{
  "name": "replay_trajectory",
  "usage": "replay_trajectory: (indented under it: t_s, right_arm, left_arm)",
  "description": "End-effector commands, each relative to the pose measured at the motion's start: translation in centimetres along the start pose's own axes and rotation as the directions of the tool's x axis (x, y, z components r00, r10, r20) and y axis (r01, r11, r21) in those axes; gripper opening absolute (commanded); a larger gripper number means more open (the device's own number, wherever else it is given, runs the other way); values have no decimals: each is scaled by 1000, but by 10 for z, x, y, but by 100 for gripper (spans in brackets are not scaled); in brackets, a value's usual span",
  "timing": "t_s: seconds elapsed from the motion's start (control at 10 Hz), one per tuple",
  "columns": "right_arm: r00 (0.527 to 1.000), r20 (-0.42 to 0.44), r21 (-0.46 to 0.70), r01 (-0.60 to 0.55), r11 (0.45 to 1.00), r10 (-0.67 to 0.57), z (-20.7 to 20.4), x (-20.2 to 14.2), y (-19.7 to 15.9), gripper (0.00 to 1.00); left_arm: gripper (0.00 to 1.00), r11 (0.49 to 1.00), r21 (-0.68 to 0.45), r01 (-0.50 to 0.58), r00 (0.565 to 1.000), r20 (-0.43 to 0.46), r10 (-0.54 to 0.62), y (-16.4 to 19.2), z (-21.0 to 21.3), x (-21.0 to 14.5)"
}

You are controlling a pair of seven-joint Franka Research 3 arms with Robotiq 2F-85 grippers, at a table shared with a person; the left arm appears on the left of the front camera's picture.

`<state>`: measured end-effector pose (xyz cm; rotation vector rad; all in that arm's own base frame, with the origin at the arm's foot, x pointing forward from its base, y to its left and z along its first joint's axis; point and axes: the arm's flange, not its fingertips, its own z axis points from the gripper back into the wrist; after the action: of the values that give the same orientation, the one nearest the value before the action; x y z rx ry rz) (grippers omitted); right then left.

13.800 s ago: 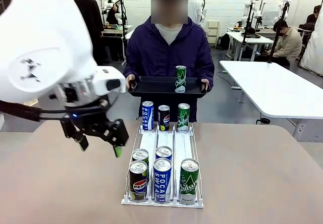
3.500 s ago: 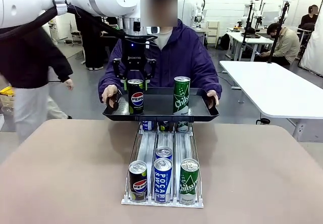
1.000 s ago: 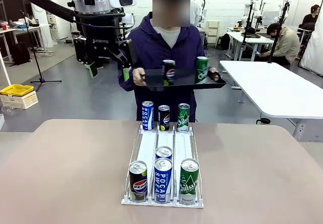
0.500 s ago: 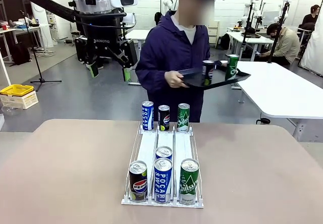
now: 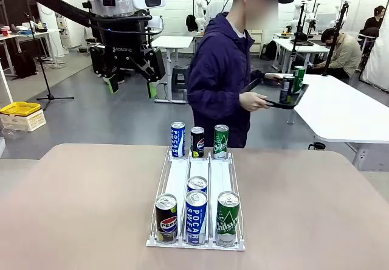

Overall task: Retrieve and hand over the desired beverage to the person.
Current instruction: Place the picked can on the Handle tray extended by the person.

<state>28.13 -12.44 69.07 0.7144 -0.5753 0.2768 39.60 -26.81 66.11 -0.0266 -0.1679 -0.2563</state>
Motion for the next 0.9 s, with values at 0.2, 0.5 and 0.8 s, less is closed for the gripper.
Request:
replay_trajectory:
  t_s: [0.2,0.5,0.8]
  right_arm:
    - [1000,2,21,-9,1000,9,-1,0,0,100]
    - [1000,2,21,-9,1000,9,-1,0,0,100]
    - [1000,2,21,-9,1000,9,-1,0,0,100]
  left_arm:
    - [100,975,-220,34,997,-62,-49,26,20,-5]
    - [100,809,-585,62,996,83,-17,122,69,-56]
    - [100,739,-673,-36,975,138,174,210,95,-102]
